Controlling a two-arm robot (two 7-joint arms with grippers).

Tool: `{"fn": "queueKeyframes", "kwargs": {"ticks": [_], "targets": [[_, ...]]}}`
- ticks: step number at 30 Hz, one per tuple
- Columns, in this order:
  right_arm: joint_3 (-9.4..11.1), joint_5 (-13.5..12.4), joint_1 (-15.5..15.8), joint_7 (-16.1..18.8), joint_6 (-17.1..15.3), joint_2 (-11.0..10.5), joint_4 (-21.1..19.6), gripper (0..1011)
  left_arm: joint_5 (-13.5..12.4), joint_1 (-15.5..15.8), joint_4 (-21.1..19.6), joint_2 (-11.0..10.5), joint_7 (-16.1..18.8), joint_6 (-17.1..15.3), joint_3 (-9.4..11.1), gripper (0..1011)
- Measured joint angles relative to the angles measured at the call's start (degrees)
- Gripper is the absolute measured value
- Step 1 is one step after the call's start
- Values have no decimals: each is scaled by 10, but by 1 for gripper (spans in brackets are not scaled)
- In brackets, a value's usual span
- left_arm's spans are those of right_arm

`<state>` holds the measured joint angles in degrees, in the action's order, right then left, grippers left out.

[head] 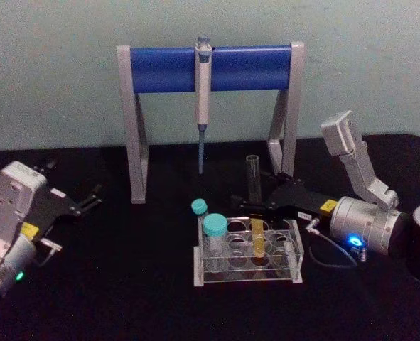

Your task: Pick up the test tube from the test tube rack, shake it, then place it back into the test tube rack.

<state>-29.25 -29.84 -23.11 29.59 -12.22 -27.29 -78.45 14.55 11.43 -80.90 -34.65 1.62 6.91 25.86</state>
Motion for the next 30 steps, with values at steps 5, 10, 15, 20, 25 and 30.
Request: {"fn": "queueKeyframes", "kwargs": {"ticks": [5,10,15,20,25,30], "targets": [[0,1,1,-2,-1,0,-2,1000,0,0,0,0,0,0,0,1010],[0,1,1,-2,-1,0,-2,1000,0,0,0,0,0,0,0,1010],[1,1,1,-2,0,0,-2,1000,0,0,0,0,0,0,0,1010],[1,1,1,-1,0,0,-2,944,0,0,0,0,0,0,0,1010],[1,1,1,-1,0,0,-1,837,0,0,0,0,0,0,0,1010],[1,1,1,-1,0,0,-1,686,0,0,0,0,0,0,0,1010]]}}
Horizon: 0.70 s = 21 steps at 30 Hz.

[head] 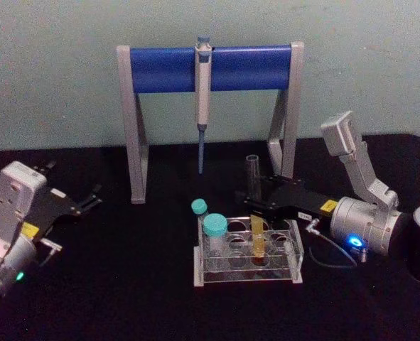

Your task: Pick up the test tube from the test tube rack, shake it, then place it back into the test tube rack.

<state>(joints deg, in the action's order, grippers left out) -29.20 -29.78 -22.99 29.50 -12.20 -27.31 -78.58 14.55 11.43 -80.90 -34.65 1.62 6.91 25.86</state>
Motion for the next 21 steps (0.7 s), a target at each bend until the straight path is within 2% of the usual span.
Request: {"fn": "queueKeyframes", "kwargs": {"ticks": [11,12,15,21], "targets": [[0,0,0,0,0,0,0,336,0,0,0,0,0,0,0,1010],[0,0,0,0,1,0,0,276,0,0,0,0,0,0,0,1010],[0,-1,0,0,1,0,0,233,0,0,0,0,0,0,0,1010],[0,-1,0,0,1,0,0,233,0,0,0,0,0,0,0,1010]]}}
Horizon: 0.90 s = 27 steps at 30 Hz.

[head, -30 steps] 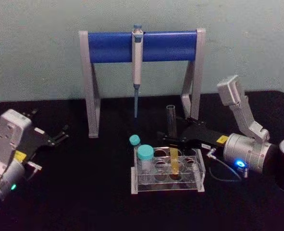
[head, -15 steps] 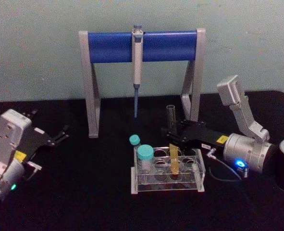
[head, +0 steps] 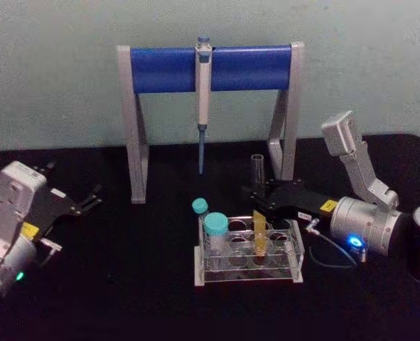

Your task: Pick up the test tube from the test tube rack, shake it, then place it back into the test tube rack.

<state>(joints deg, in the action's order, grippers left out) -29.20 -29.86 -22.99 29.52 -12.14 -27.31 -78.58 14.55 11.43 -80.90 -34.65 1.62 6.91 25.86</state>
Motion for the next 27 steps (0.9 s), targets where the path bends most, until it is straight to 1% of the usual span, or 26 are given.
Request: {"fn": "queueKeyframes", "kwargs": {"ticks": [7,13,20,23,27], "targets": [[1,0,2,1,4,0,0,233,0,0,0,0,0,0,0,1009],[3,2,12,3,27,-2,-11,233,0,0,0,0,0,0,0,1010],[5,22,29,-5,57,-6,-31,232,0,0,0,0,0,0,0,1009],[8,28,35,-9,64,-8,-38,232,0,0,0,0,0,0,0,1010],[17,34,46,-14,75,-9,-54,232,0,0,0,0,0,0,0,1010]]}}
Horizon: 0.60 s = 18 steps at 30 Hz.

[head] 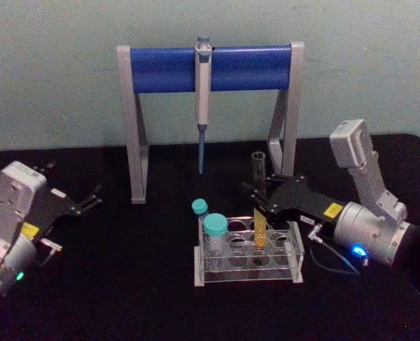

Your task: Pick up the test tube from the test tube rack, shake it, then place it back into the test tube rack.

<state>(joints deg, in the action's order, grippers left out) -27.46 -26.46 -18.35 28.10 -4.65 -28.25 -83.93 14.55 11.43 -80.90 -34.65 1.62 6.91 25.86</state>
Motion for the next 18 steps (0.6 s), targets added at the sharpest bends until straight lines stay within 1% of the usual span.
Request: {"fn": "queueKeyframes", "kwargs": {"ticks": [7,13,18], "targets": [[20,-1,12,-2,18,0,-24,232,0,0,0,0,0,0,0,1010],[33,-5,15,-1,28,0,-44,233,0,0,0,0,0,0,0,1009],[36,-7,14,2,30,3,-50,233,0,0,0,0,0,0,0,1009]]}}
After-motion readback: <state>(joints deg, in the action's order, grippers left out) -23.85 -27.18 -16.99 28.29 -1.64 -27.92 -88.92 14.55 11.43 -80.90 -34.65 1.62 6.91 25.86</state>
